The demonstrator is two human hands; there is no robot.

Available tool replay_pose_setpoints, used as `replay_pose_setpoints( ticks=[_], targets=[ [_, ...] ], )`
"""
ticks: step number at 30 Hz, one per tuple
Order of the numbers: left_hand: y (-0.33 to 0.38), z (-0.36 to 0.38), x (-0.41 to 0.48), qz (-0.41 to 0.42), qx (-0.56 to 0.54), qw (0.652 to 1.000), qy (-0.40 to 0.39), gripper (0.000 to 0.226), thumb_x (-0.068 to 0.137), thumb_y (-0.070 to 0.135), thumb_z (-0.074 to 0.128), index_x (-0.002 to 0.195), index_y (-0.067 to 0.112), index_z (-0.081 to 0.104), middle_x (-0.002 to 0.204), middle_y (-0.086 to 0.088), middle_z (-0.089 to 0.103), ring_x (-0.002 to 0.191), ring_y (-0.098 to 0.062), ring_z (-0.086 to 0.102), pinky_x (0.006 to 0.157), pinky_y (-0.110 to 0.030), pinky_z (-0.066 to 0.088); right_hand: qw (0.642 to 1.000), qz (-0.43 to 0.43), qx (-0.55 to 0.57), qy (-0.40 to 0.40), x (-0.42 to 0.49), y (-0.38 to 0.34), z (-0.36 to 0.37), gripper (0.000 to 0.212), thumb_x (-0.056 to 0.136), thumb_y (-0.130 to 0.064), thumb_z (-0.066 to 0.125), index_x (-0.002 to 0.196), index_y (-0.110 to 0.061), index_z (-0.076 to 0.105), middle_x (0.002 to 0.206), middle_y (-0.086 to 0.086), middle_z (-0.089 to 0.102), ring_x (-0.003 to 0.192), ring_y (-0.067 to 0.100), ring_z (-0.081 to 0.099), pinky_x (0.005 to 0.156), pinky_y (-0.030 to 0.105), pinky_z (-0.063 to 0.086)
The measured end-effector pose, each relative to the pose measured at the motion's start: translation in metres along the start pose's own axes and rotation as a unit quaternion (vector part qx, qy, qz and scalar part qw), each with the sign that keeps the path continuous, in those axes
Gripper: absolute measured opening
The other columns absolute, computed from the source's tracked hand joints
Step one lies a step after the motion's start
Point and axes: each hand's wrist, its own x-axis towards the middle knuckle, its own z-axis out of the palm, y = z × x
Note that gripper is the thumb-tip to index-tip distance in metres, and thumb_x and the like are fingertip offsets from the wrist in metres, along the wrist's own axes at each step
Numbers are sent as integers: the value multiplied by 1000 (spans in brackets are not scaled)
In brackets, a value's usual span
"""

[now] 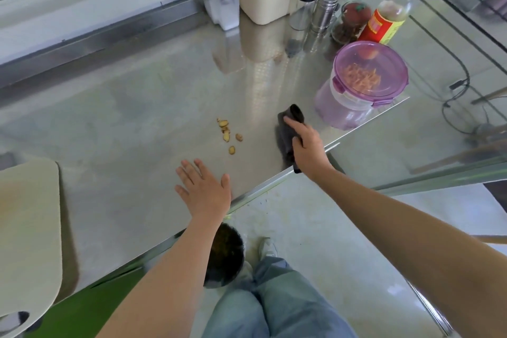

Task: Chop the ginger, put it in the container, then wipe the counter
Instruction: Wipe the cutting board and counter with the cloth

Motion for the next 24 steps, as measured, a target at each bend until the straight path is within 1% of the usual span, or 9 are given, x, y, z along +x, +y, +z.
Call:
replay_pose_setpoints(
  ticks=[4, 9, 11, 13, 15, 17, 20, 22, 24],
  targets=[
    [-6, 0, 0, 19, 1, 1000, -16, 84, 97, 50, 34, 149, 5, -15, 155, -21, -20, 144, -38, -15, 116, -52, 2, 990, 118, -50, 58, 5, 17, -10, 57, 90, 7, 34, 142, -15, 44, 139, 16, 44, 123, 37, 38, 104, 36, 29],
    [-7, -2, -1, 24, -12, 999, -28, 87, 97, 49, 38, 149, 5, -17, 154, -21, -24, 143, -38, -19, 115, -53, 1, 996, 2, 12, -87, -27, -5, 21, 56, 89, 7, 34, 135, -19, 53, 125, 14, 54, 100, 29, 50, 87, 34, 42],
    [-6, -2, -1, 21, -11, 999, -29, 88, 97, 50, 38, 149, 5, -17, 154, -21, -24, 143, -38, -19, 116, -53, 1, 999, 0, 24, -34, -21, -4, 15, 55, 90, 6, 34, 137, -19, 50, 128, 13, 52, 109, 29, 47, 95, 35, 38],
    [-6, -1, 0, 19, -13, 999, -29, 88, 97, 51, 37, 148, 6, -18, 154, -21, -25, 143, -37, -19, 116, -52, 0, 997, 52, 0, 63, -7, 4, 2, 55, 90, 6, 35, 141, -14, 44, 136, 16, 46, 120, 34, 41, 103, 36, 32],
    [-6, -1, 0, 20, -10, 999, -26, 88, 97, 51, 36, 148, 5, -19, 153, -21, -26, 143, -37, -20, 116, -52, -1, 988, 110, -49, 96, 0, 14, -4, 58, 89, 7, 34, 143, -14, 41, 139, 16, 45, 119, 37, 40, 101, 36, 31],
    [-5, 1, 0, 17, -13, 999, -27, 87, 97, 50, 36, 148, 6, -19, 153, -21, -27, 143, -37, -21, 115, -52, -2, 991, 82, -82, 61, -6, 12, 4, 59, 89, 8, 34, 142, -16, 44, 134, 15, 49, 112, 34, 42, 94, 33, 33],
    [-2, 1, 2, 4, -24, 999, -27, 87, 96, 47, 37, 148, 7, -19, 154, -19, -27, 142, -36, -23, 115, -52, -3, 998, -9, -22, -63, -20, -5, 19, 55, 90, 6, 35, 133, -22, 55, 127, 6, 55, 106, 24, 44, 86, 21, 31],
    [2, -1, 2, -13, -25, 999, -30, 88, 94, 46, 39, 149, 7, -17, 155, -19, -24, 143, -36, -21, 116, -52, -3, 990, 19, 38, -137, -19, -12, 11, 53, 91, 2, 35, 125, -29, 61, 118, 0, 56, 92, 19, 51, 76, 22, 39],
    [7, -3, 1, -36, -12, 999, 4, 85, 92, 43, 45, 150, 3, -4, 157, -23, -9, 145, -38, -7, 117, -49, 2, 981, 87, 122, -119, -13, -15, -8, 50, 90, 0, 36, 114, -31, 67, 100, -2, 61, 73, 21, 53, 64, 28, 43]
  ],
)
